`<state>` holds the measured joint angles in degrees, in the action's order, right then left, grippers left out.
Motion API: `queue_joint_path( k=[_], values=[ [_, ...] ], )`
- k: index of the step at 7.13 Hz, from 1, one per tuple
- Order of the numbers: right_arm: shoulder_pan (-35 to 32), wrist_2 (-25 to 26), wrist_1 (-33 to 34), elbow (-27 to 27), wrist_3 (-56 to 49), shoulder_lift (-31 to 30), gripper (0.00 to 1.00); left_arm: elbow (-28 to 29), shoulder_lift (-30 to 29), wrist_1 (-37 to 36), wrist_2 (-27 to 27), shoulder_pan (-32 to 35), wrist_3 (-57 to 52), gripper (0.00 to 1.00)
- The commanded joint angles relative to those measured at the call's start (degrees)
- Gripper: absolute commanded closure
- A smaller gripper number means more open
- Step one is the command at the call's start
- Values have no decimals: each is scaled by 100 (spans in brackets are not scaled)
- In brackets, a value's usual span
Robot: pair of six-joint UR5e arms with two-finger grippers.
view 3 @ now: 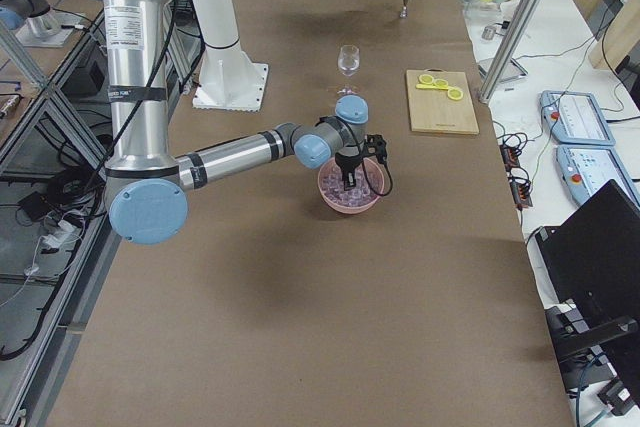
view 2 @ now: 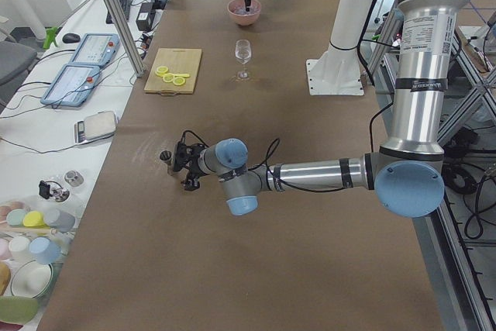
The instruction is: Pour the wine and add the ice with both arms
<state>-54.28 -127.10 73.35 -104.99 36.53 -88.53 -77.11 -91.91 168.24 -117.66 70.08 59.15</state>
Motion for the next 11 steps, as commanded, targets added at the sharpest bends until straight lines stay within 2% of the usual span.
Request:
queue_joint_path(
  k=[1,2,3,4,5,6,7,9,11],
  values=[
    [-433,-585,369,-300,12,387,100,-50,41,95,-54,6,-9,14],
    [-461,-561,1321,-642,91,981,100,-111,68,25,-11,6,-44,13],
    [-444,-500,2209,-707,370,1857,100,-77,50,-71,-46,110,-53,3],
    [-191,-317,2505,-699,930,2431,100,-85,15,-359,-194,181,-79,2],
    [194,-80,2508,-672,1658,2837,100,-146,-46,-1145,-500,329,-540,3],
    [598,218,2526,-655,2387,3311,100,-251,-151,-1919,-816,635,-1459,3],
    [1046,613,2526,-568,2873,3673,100,-278,-309,-2466,-1046,960,-2146,3],
    [1838,1045,2509,-16,3463,4341,100,-279,-319,-2542,-1022,999,-2232,3],
    [2035,1197,2482,101,3563,4511,100,-287,-328,-2542,-1013,1008,-2180,2]
  ],
)
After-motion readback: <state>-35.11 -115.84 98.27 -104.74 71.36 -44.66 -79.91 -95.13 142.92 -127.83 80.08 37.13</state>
